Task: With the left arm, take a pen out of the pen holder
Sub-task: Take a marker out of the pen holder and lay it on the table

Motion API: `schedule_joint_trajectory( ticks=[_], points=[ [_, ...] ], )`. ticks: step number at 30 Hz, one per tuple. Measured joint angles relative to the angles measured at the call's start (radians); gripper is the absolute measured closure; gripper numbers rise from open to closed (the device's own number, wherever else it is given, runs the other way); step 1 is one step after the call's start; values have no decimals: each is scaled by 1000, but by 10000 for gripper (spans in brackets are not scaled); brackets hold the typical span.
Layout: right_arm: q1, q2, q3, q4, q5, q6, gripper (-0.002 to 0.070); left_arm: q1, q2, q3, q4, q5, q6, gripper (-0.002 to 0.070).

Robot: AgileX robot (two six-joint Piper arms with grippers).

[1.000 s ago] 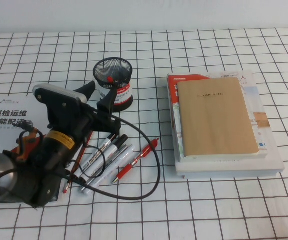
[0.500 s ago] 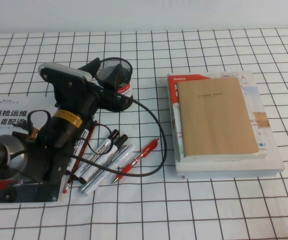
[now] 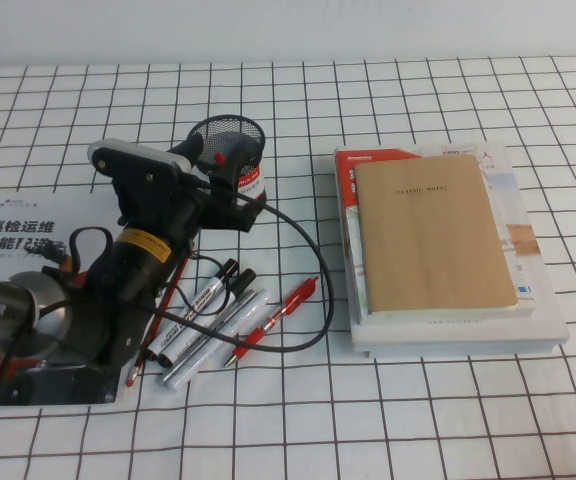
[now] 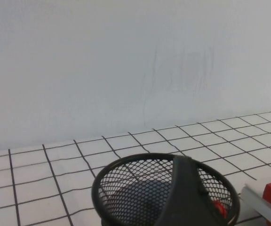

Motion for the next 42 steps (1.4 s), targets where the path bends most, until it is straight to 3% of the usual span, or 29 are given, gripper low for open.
schedule_joint_trajectory(
  ticks=[28, 36, 42],
  points=[
    [0, 0, 0, 0, 0, 0, 690, 0, 15, -41, -23, 71, -39, 298],
    [0, 0, 0, 0, 0, 0, 690, 0, 15, -41, -23, 69, -39, 391],
    [0, 0, 0, 0, 0, 0, 690, 0, 15, -41, -19, 79, -39, 419]
  ],
)
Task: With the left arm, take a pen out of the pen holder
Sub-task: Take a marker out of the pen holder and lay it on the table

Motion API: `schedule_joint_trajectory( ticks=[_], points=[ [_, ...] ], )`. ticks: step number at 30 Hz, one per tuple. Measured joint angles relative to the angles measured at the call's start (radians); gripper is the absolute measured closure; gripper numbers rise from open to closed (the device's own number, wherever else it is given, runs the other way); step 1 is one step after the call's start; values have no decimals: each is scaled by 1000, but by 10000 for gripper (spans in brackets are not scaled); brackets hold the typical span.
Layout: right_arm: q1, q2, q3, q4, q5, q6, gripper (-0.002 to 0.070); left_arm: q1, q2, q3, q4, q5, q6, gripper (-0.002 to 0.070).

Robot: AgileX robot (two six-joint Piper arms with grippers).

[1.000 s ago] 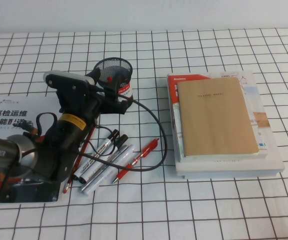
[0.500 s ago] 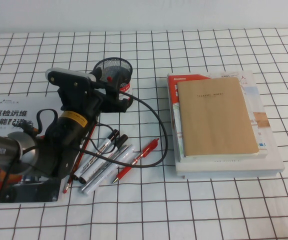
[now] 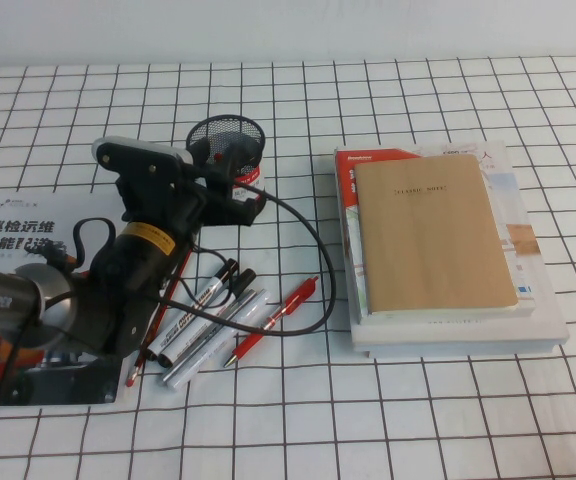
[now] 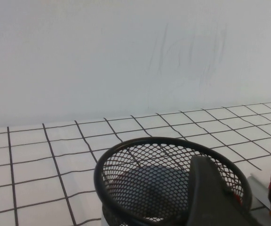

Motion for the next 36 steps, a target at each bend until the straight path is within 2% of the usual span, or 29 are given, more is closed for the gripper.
schedule_joint_trajectory(
  ticks=[9, 23, 29, 36],
  points=[
    [0, 0, 0, 0, 0, 0, 690, 0, 0, 0, 53, 8, 0, 522],
    [0, 0, 0, 0, 0, 0, 690, 0, 0, 0, 53, 11, 0, 551],
    [0, 0, 0, 0, 0, 0, 690, 0, 0, 0, 49, 19, 0, 657],
    [0, 0, 0, 0, 0, 0, 690, 0, -10, 0, 49, 27, 0, 676]
  ],
)
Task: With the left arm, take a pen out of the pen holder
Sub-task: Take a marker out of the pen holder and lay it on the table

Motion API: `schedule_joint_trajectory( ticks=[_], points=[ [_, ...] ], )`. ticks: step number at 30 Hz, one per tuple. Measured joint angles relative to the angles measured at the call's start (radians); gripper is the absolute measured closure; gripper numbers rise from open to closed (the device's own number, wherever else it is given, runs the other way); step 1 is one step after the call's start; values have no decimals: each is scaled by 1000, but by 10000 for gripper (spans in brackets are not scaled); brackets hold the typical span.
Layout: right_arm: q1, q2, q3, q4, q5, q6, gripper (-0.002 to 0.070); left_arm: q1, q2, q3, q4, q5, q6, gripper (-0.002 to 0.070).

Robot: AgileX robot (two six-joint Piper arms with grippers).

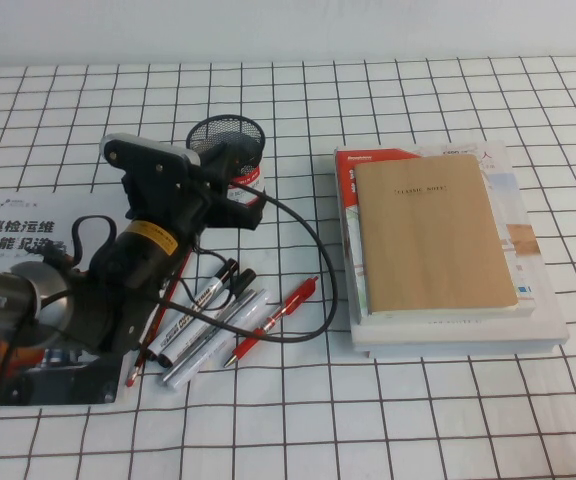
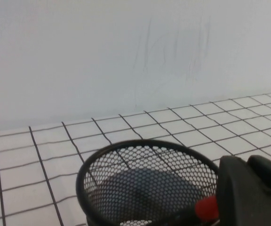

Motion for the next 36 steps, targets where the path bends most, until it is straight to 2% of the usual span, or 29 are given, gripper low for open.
schedule_joint_trajectory(
  ticks=[11, 17, 20, 25, 27, 30, 36],
  points=[
    [0, 0, 0, 0, 0, 0, 690, 0, -160, 0, -7, 87, 0, 678],
    [0, 0, 0, 0, 0, 0, 690, 0, -170, 0, 16, 150, 34, 666],
    [0, 0, 0, 0, 0, 0, 690, 0, -167, 0, 55, 185, 55, 587],
    [0, 0, 0, 0, 0, 0, 690, 0, -139, 0, 89, 192, 55, 323],
    [0, 0, 0, 0, 0, 0, 690, 0, -118, 0, 89, 192, 55, 260],
    [0, 0, 0, 0, 0, 0, 690, 0, -83, 0, 89, 152, 55, 221],
    [0, 0, 0, 0, 0, 0, 690, 0, -31, -11, 73, 75, 55, 208]
  ],
)
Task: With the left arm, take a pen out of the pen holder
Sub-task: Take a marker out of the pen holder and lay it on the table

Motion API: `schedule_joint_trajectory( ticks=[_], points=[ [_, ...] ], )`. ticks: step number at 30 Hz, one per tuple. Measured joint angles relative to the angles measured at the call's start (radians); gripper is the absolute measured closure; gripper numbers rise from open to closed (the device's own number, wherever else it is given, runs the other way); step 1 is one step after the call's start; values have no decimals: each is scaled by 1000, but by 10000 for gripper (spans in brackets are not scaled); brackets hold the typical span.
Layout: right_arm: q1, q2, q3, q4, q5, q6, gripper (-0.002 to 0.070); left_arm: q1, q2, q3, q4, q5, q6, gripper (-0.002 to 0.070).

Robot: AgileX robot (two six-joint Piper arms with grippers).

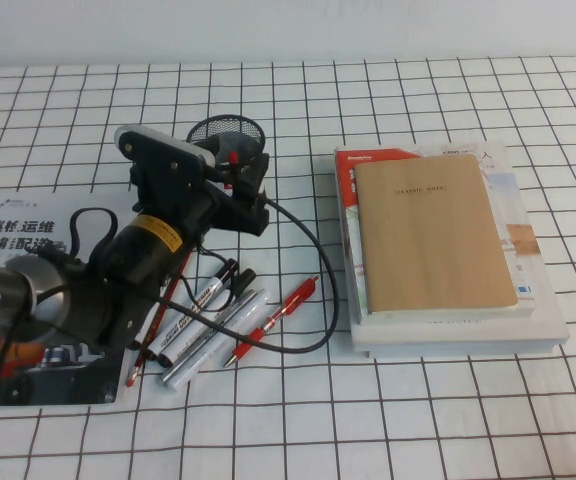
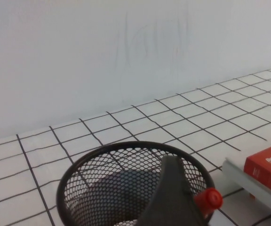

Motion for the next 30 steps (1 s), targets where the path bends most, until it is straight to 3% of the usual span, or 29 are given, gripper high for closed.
schedule_joint_trajectory(
  ticks=[20, 30],
  points=[
    [0, 0, 0, 0, 0, 0, 690, 0, 69, -100, -63, 46, 0, 212],
    [0, 0, 0, 0, 0, 0, 690, 0, 70, -106, -72, 68, 0, 336]
  ],
)
